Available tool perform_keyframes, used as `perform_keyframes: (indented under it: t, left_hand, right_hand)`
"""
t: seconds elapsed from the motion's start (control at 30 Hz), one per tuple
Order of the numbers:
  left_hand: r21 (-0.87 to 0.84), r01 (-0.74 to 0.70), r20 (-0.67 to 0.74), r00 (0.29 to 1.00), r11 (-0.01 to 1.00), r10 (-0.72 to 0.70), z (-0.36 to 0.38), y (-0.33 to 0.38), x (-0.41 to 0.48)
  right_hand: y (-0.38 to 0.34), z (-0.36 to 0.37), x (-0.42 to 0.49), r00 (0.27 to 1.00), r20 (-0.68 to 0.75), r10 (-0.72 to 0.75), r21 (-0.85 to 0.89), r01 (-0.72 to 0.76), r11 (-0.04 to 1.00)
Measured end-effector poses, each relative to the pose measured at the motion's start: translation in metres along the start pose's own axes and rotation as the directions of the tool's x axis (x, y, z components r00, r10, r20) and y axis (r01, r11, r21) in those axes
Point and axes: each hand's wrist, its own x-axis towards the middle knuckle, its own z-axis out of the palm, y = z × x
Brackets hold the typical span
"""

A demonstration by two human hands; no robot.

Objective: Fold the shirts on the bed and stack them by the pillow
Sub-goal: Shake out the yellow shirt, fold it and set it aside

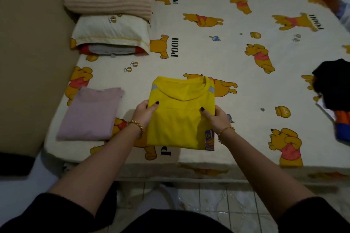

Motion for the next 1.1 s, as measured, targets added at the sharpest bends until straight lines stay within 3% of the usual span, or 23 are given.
perform_keyframes:
  t: [0.43, 0.8, 1.1]
  left_hand:
    - [-0.044, 0.027, -0.068, 0.997, 0.999, -0.03, -0.083, -0.036, -0.028]
    - [-0.005, 0.079, -0.098, 0.992, 0.997, -0.079, -0.243, -0.072, 0.057]
    - [0.09, 0.168, -0.067, 0.985, 0.982, -0.162, -0.329, -0.112, 0.144]
  right_hand:
    - [-0.001, 0.077, -0.024, 0.994, 0.111, -0.004, -0.04, 0.008, 0.999]
    - [-0.024, 0.261, 0.019, 0.976, 0.186, 0.116, -0.088, -0.101, 0.991]
    - [-0.015, 0.385, 0.072, 0.97, 0.102, 0.221, -0.174, -0.201, 0.964]
